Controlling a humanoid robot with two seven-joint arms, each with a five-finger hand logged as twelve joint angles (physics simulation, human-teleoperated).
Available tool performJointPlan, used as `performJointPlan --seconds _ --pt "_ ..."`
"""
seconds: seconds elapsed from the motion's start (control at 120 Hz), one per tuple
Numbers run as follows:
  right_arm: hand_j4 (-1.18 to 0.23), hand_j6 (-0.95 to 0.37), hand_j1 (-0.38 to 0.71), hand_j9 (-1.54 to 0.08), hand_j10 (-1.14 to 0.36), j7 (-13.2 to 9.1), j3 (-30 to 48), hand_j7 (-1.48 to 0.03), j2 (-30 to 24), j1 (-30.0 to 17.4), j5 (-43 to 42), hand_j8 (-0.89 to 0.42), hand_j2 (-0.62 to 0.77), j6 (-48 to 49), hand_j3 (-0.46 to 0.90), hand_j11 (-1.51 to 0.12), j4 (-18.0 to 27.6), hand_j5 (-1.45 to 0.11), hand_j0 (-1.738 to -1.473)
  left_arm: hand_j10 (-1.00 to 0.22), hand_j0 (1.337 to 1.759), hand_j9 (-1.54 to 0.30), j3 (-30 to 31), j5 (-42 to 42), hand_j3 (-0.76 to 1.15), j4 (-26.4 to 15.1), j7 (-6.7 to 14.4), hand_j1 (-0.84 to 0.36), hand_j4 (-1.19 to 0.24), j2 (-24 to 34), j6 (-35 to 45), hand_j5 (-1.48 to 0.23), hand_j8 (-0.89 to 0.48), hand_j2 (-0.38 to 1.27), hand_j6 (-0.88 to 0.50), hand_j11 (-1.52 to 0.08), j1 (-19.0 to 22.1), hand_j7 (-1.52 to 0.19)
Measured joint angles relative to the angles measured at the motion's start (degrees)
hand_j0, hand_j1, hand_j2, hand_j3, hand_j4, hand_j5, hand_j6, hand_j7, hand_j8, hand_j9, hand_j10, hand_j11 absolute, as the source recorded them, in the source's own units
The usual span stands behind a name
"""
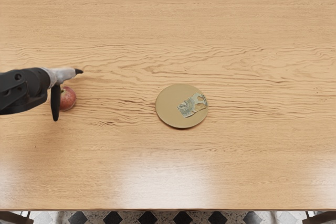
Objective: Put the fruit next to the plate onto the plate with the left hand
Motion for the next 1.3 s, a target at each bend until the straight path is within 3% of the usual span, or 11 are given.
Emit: performJointPlan --seconds 0.4,0.85,1.3 --pt "-0.01 -0.01 -0.33 -0.02 -0.01 0.0 0.0 -0.02 0.0 0.0 0.0 -0.01 0.0 0.0 0.0 -0.02 0.0 -0.02 -1.658 -0.1 1.658 -0.12 0.36 0.01 0.0 -0.75 0.0 0.24 -0.1 0.0 0.06 -0.12 -0.1 0.02 -0.1 -0.12 -0.01 -0.12" --pt "-0.01 -0.01 -0.33 -0.02 -0.01 0.0 0.0 -0.02 0.0 0.0 0.0 -0.01 0.0 0.0 0.0 -0.02 -0.01 -0.02 -1.658 -0.15 1.658 -0.19 0.42 3.63 0.0 -4.98 0.0 0.18 -0.15 1.69 4.83 -0.19 -0.15 0.03 -0.15 -0.19 2.28 -0.19" --pt "-0.01 -0.01 -0.33 -0.02 -0.01 0.0 0.01 -0.02 0.0 0.02 0.0 -0.01 0.0 0.0 0.0 -0.02 -0.01 -0.02 -1.658 -0.31 1.658 -0.4 0.43 3.69 0.0 -5.14 0.0 -0.01 -0.31 2.99 5.52 -0.4 -0.31 0.06 -0.31 -0.39 3.16 -0.4"
